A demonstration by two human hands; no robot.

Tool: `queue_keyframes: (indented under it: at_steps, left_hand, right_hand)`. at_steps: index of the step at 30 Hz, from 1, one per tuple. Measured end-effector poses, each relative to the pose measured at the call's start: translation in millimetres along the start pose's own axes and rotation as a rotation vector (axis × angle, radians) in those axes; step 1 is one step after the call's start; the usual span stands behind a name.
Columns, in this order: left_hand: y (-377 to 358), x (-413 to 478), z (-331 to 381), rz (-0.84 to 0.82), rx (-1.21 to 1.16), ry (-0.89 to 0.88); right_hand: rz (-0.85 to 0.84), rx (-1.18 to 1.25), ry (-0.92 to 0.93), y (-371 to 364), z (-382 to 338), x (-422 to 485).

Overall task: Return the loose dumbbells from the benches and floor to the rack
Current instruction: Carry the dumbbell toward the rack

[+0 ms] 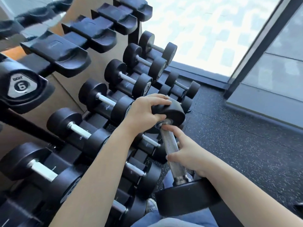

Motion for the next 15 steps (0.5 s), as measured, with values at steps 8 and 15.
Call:
queue_keyframes:
  at_steps: [8, 15]
  left_hand:
    - [28, 55, -54, 0.087, 0.061, 0.114]
    - [61, 118, -101, 0.247, 0.107, 0.225]
  right_hand:
    - [-0.134, -0.033, 0.035, -16, -27, 81]
    - [-0.295, -0.143, 0.114, -18, -68, 171]
Point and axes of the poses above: each hand's wrist, its own x-axis towards the middle knuckle, its own y-axis out of the back of the hand, z = x × y, the point moved 10 cm from there along x, towards the middle knuckle, and after that the axes turned 12 degrees about z, right-handed, at the moved point
